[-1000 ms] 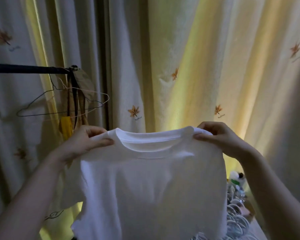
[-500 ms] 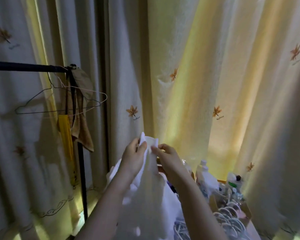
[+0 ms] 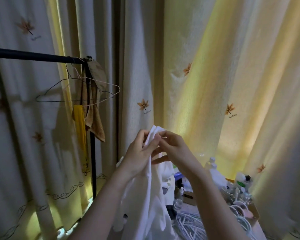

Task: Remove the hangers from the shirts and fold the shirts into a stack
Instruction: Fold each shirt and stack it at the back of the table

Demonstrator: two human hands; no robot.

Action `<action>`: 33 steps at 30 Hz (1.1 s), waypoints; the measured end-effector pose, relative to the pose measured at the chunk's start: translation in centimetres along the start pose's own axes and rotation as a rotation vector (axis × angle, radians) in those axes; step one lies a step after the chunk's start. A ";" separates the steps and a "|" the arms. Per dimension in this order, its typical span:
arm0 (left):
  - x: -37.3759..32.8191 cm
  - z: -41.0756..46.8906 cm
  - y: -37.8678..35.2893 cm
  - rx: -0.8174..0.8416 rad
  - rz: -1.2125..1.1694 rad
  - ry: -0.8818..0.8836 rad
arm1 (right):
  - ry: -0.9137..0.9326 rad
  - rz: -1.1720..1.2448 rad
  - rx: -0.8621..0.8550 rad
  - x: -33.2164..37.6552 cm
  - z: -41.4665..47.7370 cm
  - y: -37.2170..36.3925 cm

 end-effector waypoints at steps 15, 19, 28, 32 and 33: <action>-1.5 -1.0 7.2 0.116 0.226 -0.048 | 0.469 -0.760 -0.088 5.3 5.4 -0.3; 2.9 -3.0 9.0 0.058 0.317 0.128 | 0.555 -0.712 -0.144 7.8 6.6 0.7; 4.3 -1.9 16.5 -0.253 0.366 0.177 | 0.509 -0.881 -0.010 10.0 8.8 4.5; 2.4 -0.7 18.2 -0.187 0.347 0.128 | 0.440 -0.762 0.058 8.5 8.9 5.0; 2.3 -0.6 18.4 -0.141 0.365 0.131 | 0.428 -0.727 0.060 8.3 8.9 5.1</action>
Point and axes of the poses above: each hand's wrist, its own z-axis towards the middle knuckle, its own y-axis out of the back of the hand, x = y × z, the point moved 6 cm from there along z, towards the middle knuckle, and after that the axes turned 1 degree about y, right-handed, at the moved point
